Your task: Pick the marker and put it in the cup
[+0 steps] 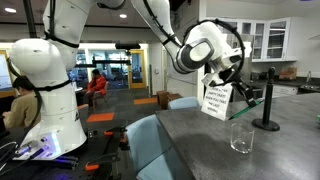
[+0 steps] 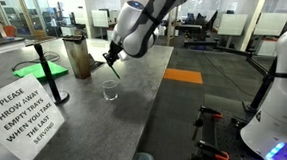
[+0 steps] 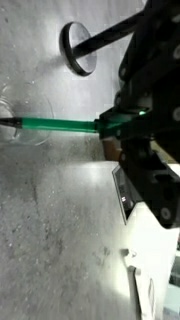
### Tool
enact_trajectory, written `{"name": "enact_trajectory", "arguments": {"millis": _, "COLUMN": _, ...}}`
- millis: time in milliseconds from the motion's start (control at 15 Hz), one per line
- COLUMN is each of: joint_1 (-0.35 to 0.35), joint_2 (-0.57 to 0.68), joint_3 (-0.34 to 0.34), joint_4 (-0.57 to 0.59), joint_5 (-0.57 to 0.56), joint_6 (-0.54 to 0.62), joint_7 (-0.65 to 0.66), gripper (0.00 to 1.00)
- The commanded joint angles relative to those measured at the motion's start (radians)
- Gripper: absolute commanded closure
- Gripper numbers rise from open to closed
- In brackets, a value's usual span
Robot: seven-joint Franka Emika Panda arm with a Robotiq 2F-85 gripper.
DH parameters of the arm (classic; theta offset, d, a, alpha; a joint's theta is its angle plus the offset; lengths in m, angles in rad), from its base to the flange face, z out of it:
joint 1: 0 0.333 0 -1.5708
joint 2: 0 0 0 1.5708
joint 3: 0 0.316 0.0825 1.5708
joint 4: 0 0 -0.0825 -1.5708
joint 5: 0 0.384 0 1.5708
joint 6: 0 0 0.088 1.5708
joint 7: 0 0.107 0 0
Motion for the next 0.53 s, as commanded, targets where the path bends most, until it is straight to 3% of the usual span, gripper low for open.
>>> {"name": "enact_trajectory", "arguments": {"millis": 0, "joint_1": 0.138, "joint_2": -0.086, "joint_3": -0.151, "joint_4": -0.199, "joint_5": -0.024, "joint_6": 0.192, "joint_7": 0.031, "gripper": 0.97}}
{"name": "enact_trajectory", "arguments": {"millis": 200, "joint_1": 0.237, "joint_2": -0.081, "joint_3": -0.237, "joint_4": -0.249, "joint_5": 0.039, "joint_6": 0.283, "joint_7": 0.007, "gripper": 0.97}}
{"name": "enact_trajectory", "arguments": {"millis": 467, "joint_1": 0.330, "joint_2": -0.027, "joint_3": -0.276, "joint_4": -0.196, "joint_5": 0.102, "joint_6": 0.250, "joint_7": 0.015, "gripper": 0.97}}
